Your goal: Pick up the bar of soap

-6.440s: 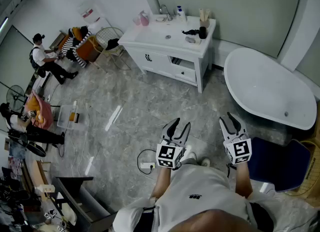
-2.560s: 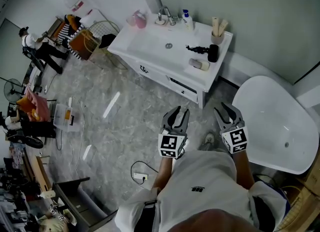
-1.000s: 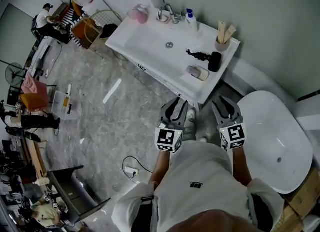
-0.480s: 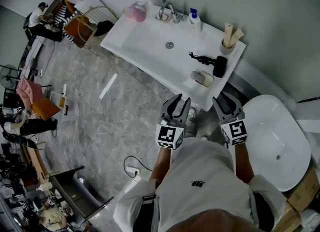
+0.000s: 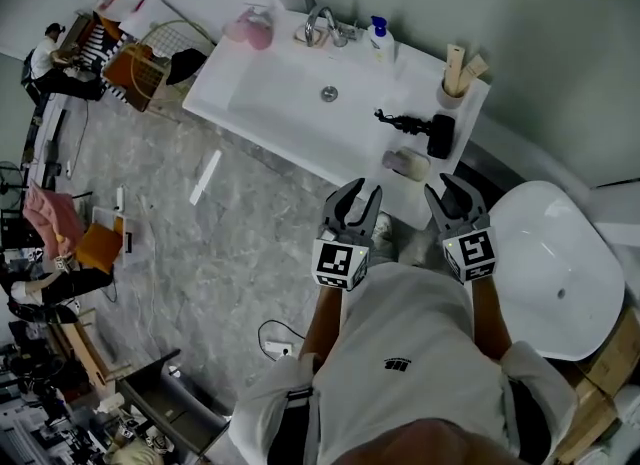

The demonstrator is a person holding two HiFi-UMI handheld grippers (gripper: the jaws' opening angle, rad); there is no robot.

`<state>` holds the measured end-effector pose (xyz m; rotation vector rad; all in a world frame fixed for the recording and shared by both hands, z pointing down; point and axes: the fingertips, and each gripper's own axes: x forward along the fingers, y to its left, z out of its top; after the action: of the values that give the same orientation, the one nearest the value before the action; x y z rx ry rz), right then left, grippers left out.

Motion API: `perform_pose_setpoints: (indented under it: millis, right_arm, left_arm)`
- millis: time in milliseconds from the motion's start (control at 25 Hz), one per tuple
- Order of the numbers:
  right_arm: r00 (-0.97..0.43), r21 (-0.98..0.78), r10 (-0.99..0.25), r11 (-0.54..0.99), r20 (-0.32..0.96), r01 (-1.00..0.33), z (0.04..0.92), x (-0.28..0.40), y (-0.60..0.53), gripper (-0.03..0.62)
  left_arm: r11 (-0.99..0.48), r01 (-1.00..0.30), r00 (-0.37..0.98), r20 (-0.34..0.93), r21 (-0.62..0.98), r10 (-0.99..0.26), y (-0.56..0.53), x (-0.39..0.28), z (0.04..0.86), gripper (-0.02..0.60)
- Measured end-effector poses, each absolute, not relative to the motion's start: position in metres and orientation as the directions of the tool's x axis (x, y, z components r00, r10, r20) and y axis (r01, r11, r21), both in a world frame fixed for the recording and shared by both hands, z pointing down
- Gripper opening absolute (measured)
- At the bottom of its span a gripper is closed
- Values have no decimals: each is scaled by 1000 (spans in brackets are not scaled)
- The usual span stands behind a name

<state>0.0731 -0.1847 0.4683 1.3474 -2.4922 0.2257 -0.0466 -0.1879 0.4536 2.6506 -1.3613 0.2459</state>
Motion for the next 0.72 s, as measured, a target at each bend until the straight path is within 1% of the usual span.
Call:
perform_pose_setpoints:
  millis: [320, 480, 720]
  right_arm:
    - [-458, -4, -794, 498, 399, -867, 501, 61, -221, 147]
    - [-439, -8, -781, 486, 445, -874, 525, 53, -223, 147]
    - [-405, 5, -755, 475, 516, -880, 547, 51, -221, 147]
  left_arm:
    - [-648, -758, 641, 263, 70, -722, -229, -52, 483, 137]
    - [-706, -707, 680, 315, 44, -662, -235, -47, 505, 138]
    - [-740, -666, 706, 396, 93, -586, -244, -39, 542, 138]
